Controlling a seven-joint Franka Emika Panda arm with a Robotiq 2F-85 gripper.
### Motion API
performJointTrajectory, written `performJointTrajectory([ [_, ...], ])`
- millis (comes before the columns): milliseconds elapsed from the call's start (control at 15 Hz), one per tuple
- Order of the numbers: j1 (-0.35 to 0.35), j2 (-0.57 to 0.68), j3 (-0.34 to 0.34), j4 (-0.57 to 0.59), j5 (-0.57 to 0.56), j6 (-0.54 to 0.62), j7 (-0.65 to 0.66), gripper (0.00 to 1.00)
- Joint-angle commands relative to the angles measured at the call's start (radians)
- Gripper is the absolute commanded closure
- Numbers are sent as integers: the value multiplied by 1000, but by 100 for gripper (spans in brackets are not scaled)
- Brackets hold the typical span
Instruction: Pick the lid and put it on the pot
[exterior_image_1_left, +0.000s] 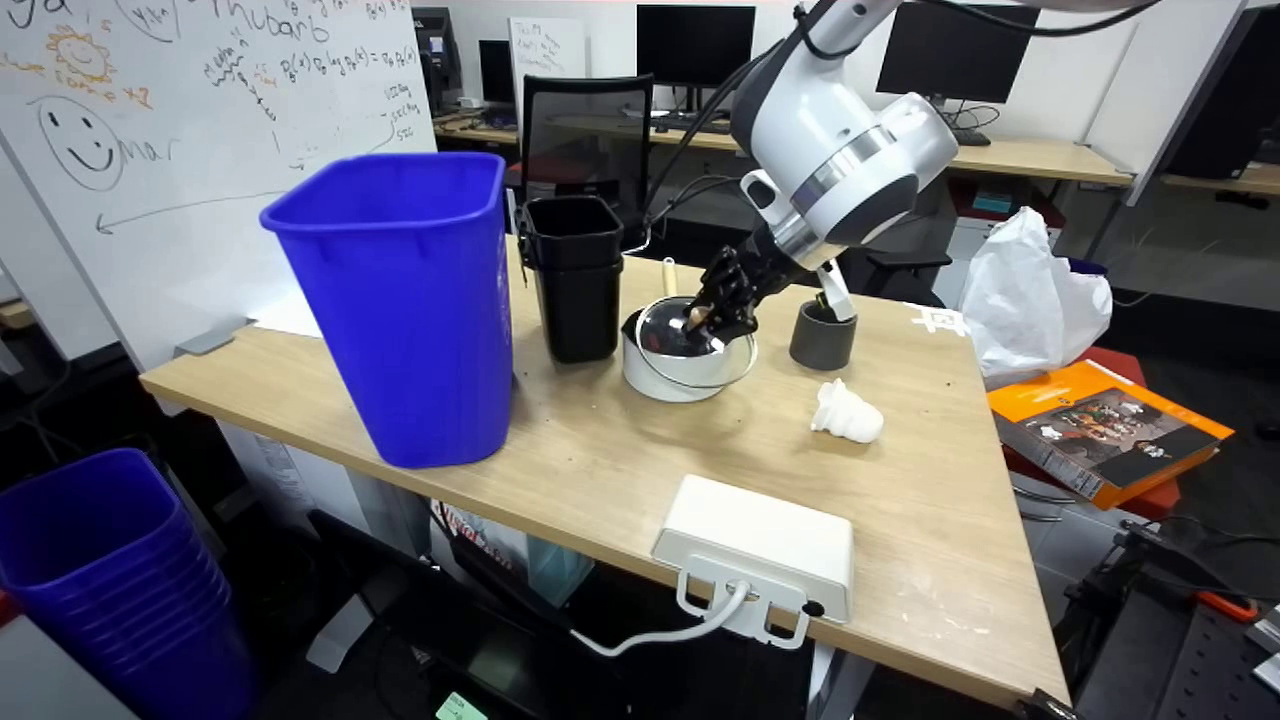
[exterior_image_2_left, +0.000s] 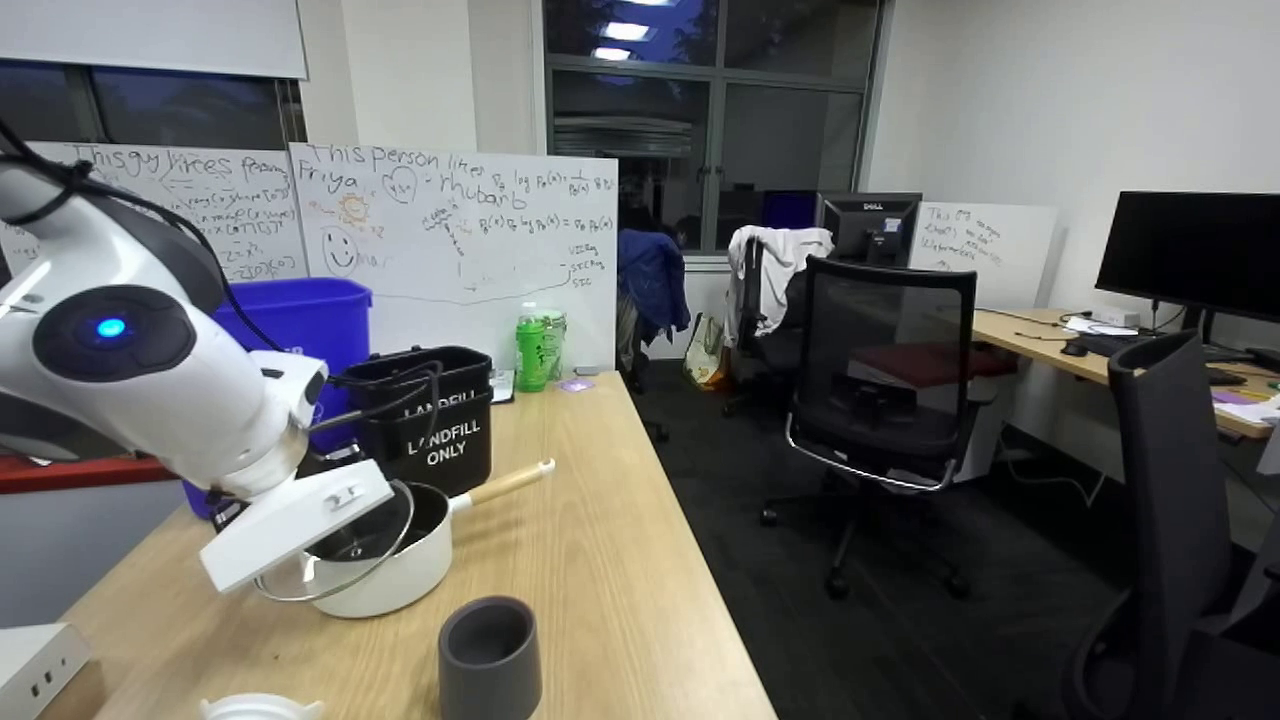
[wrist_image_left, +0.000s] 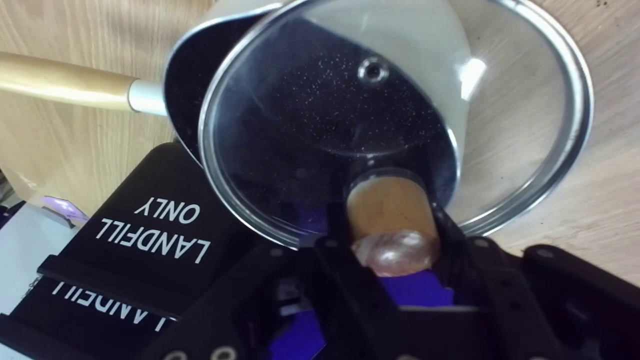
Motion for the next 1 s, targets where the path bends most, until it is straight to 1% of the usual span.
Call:
performJointTrajectory([
  [0, -7, 8, -19, 37, -64, -8, 34, 84],
  [333, -7, 25, -35, 83, -155, -24, 132, 84],
  [467, -12, 48, -32, 98, -160, -25, 145, 84],
  [733, -27, 124, -25, 167, -104, -3, 105, 84],
  [800, -32, 142, -27, 189, -103, -5, 110, 84],
  [933, -41, 168, -34, 224, -142, -22, 152, 84],
])
